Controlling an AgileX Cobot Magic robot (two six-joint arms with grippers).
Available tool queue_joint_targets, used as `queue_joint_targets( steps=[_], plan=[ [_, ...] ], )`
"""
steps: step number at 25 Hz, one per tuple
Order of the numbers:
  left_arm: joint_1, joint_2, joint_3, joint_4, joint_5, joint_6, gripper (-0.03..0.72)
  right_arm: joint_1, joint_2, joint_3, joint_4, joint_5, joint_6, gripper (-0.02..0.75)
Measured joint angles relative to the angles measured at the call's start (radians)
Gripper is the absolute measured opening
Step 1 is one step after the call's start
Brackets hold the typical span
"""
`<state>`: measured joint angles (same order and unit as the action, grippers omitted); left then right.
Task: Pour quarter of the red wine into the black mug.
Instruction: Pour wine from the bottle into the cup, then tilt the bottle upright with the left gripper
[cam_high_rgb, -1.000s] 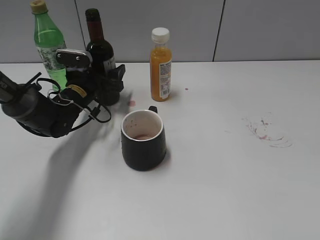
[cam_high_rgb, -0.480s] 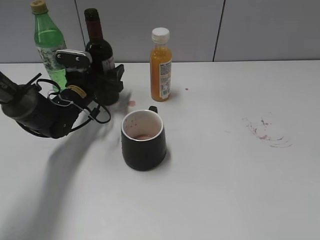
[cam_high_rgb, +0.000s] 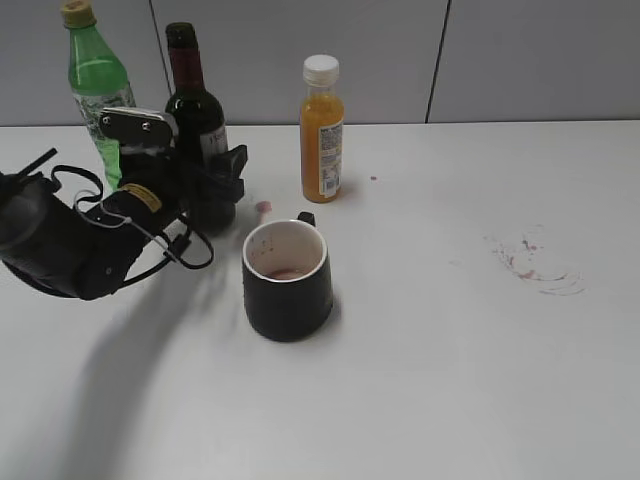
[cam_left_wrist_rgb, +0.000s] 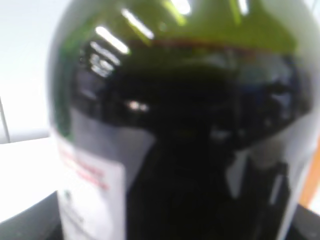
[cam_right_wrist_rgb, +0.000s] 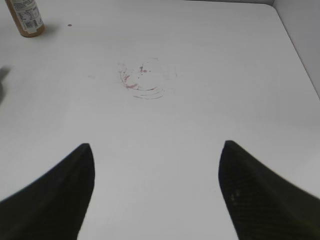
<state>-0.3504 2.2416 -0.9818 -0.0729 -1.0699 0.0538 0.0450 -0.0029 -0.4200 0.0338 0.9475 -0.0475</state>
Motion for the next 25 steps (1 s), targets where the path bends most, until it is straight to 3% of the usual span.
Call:
queue_joint_targets(
  steps=[12, 25],
  plan=[
    [-0.112, -0.198, 0.303, -0.285, -0.057, 0.094, 0.55, 0.0, 0.0, 0.0, 0.0, 0.0, 0.0, 0.585],
    [-0.253, -0.361, 0.496, -0.494, -0.05, 0.235, 0.55, 0.0, 0.0, 0.0, 0.0, 0.0, 0.0, 0.585]
  ],
)
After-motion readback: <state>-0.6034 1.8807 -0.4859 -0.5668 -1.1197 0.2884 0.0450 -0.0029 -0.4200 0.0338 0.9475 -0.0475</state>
